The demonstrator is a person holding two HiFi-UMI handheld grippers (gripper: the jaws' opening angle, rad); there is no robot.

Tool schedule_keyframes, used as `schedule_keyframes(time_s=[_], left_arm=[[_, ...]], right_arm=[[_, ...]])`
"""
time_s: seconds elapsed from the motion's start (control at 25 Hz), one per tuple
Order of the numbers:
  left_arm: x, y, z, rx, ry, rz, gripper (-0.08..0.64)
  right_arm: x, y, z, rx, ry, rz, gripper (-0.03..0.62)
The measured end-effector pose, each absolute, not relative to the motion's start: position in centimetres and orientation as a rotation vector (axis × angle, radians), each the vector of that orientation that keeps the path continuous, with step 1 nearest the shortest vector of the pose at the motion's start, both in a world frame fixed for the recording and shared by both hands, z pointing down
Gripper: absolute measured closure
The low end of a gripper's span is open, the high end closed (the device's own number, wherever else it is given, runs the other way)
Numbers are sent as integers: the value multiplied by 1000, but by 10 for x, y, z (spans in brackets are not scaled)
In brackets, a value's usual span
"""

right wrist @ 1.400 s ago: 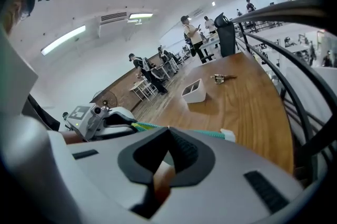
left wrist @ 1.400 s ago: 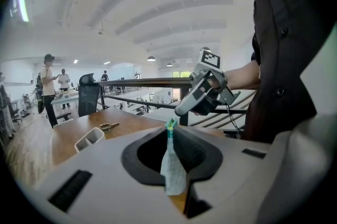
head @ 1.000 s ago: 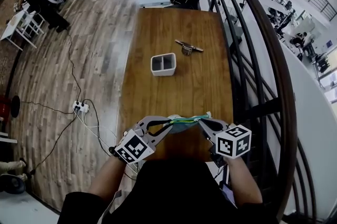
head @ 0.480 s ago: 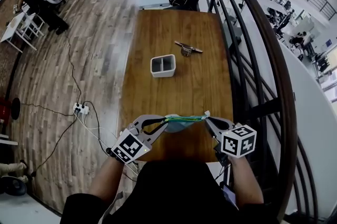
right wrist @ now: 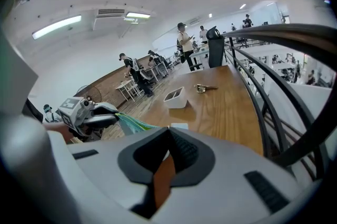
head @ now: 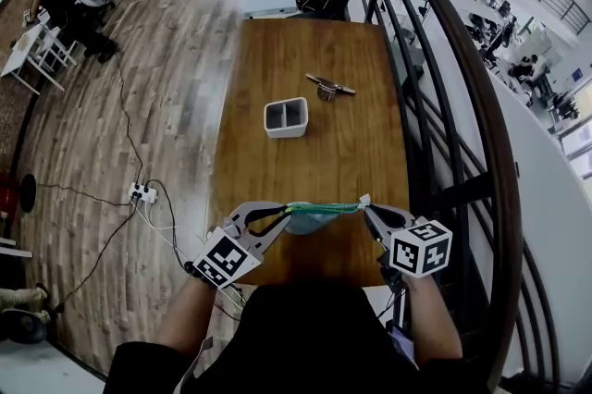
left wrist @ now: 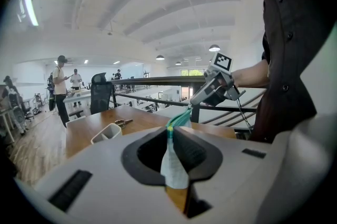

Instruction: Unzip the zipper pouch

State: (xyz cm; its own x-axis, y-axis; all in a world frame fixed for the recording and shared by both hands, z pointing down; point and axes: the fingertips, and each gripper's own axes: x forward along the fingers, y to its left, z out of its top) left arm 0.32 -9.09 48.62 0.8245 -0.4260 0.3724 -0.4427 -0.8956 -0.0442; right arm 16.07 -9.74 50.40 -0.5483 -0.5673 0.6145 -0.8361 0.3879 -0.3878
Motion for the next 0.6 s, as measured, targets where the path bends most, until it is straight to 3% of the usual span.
schedule_keyframes(time_s=[0.6], left_arm=[[9, -121, 489, 2948, -770, 591, 514]], right_arm=[[165, -121, 490, 1308, -2284, 894, 595]])
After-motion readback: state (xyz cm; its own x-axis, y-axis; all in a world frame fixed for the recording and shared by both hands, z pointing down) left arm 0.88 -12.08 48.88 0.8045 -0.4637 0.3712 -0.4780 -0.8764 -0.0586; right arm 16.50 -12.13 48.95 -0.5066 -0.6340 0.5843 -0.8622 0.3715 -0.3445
